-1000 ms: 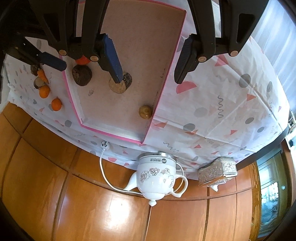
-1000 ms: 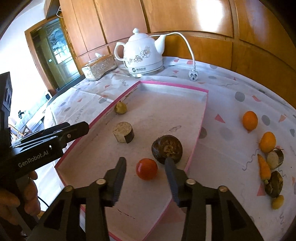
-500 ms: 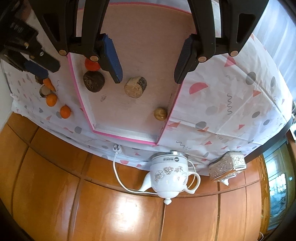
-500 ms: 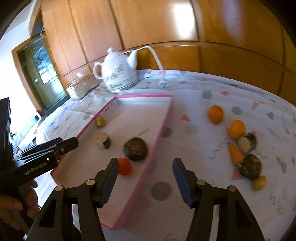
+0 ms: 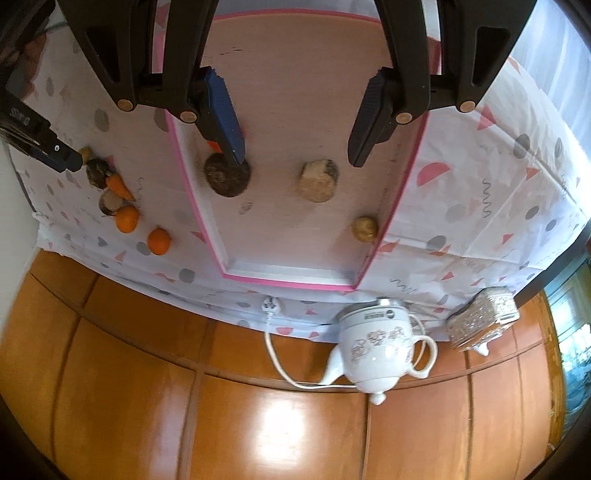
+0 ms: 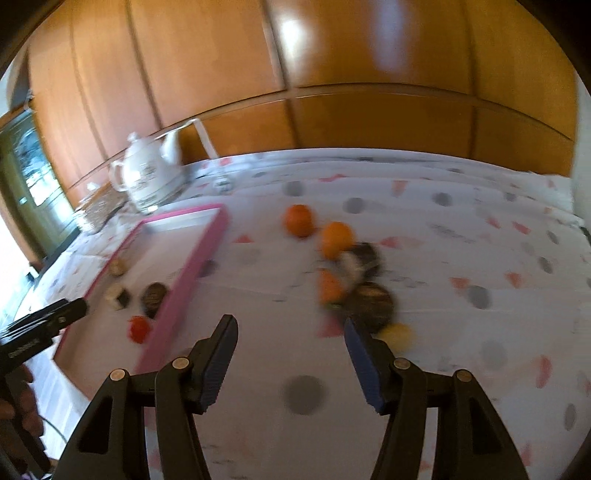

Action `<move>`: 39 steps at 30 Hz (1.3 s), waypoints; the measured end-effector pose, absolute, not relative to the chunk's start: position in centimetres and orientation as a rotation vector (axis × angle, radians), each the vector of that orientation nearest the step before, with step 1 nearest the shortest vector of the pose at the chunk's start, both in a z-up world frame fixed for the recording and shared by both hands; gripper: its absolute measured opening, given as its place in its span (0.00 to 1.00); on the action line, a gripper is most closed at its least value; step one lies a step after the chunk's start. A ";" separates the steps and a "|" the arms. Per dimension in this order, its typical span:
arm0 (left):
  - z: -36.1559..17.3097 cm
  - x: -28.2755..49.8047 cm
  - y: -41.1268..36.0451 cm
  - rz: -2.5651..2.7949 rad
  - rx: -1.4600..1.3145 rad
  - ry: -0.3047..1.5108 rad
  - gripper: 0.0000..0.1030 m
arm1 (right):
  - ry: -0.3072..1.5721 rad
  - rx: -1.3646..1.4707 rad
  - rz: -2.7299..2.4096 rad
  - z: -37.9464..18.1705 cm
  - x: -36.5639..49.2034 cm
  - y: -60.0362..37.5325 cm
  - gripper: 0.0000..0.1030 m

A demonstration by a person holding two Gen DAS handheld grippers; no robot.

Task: Organize fruits
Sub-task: 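Grasp the second yellow potato with the right tool, then grasp the orange carrot with the left tool while the right tool holds the potato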

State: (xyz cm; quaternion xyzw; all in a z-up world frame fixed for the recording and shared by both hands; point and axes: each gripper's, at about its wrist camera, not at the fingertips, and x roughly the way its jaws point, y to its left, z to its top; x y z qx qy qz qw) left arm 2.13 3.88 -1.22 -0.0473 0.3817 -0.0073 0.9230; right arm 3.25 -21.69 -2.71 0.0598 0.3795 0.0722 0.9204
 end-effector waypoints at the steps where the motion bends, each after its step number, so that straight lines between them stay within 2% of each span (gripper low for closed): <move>1: -1.2 2.2 3.5 -0.027 -0.090 0.785 0.57 | 0.783 0.130 0.130 -2.9 3.1 -22.5 0.59; 10: -1.3 2.4 0.6 -0.114 -0.047 0.800 0.57 | 0.828 0.185 0.029 -4.9 2.8 -27.6 0.59; 27: -1.3 2.9 -5.4 -0.325 0.002 0.839 0.57 | 0.868 0.130 0.090 -6.8 5.4 -27.2 0.59; 30: -1.4 3.2 -6.4 -0.349 0.004 0.854 0.57 | 0.877 0.124 0.099 -7.2 6.0 -27.2 0.44; 32: -1.5 3.5 -7.0 -0.364 0.002 0.866 0.57 | 0.880 0.133 0.103 -7.4 6.2 -27.4 0.39; 34: -1.7 3.8 -7.6 -0.376 -0.001 0.879 0.57 | 0.872 0.126 0.105 -7.5 6.1 -27.4 0.29; 39: -2.4 4.8 -9.3 -0.424 0.007 0.910 0.42 | 0.837 0.110 0.009 -7.3 5.5 -28.7 0.29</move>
